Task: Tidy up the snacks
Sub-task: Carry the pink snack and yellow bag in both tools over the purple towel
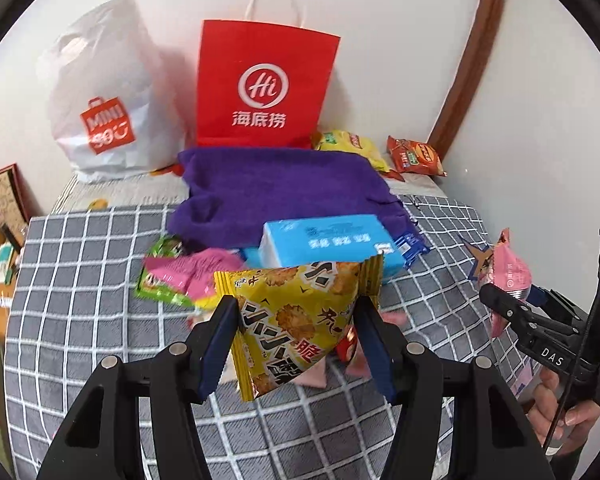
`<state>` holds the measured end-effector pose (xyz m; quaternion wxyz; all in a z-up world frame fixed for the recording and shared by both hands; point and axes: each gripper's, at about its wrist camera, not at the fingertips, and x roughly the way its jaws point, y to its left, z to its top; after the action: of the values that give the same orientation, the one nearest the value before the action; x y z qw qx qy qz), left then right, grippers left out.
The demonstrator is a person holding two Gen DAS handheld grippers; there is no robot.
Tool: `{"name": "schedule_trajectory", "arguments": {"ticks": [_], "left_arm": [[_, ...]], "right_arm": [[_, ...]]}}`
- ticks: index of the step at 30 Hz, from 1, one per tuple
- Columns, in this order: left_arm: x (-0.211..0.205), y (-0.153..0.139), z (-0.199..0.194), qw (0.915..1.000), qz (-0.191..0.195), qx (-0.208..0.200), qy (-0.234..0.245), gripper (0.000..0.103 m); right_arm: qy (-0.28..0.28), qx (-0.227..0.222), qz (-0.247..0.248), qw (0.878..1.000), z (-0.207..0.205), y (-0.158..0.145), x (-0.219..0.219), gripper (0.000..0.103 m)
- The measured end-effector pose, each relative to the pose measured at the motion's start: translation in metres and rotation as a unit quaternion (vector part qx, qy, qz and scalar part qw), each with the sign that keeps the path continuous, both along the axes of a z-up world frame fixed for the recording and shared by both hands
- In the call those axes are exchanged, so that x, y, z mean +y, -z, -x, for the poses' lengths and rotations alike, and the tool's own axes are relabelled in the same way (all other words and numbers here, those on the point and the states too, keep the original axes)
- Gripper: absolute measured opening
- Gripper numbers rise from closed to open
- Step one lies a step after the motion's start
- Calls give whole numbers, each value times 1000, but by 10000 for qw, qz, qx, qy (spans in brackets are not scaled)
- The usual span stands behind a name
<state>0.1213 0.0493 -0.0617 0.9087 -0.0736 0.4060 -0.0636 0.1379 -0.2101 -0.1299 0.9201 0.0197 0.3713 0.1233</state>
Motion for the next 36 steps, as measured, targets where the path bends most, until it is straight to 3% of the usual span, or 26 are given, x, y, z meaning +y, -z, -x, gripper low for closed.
{"name": "schedule_trajectory", "arguments": {"ticks": [15,26,36], "left_arm": [[-15,-16,-47,9998,-104,-100,147,57],[5,-18,-79,10000,-30,-35,-47,57],[10,-9,-95,9999,8,102,40,57]], "right_arm": [[-126,72,71,9999,-44,-12,15,70],[-211,26,64,9998,-81,-20,30,70],[-668,-131,342,9971,-103,-40,37,70]]}}
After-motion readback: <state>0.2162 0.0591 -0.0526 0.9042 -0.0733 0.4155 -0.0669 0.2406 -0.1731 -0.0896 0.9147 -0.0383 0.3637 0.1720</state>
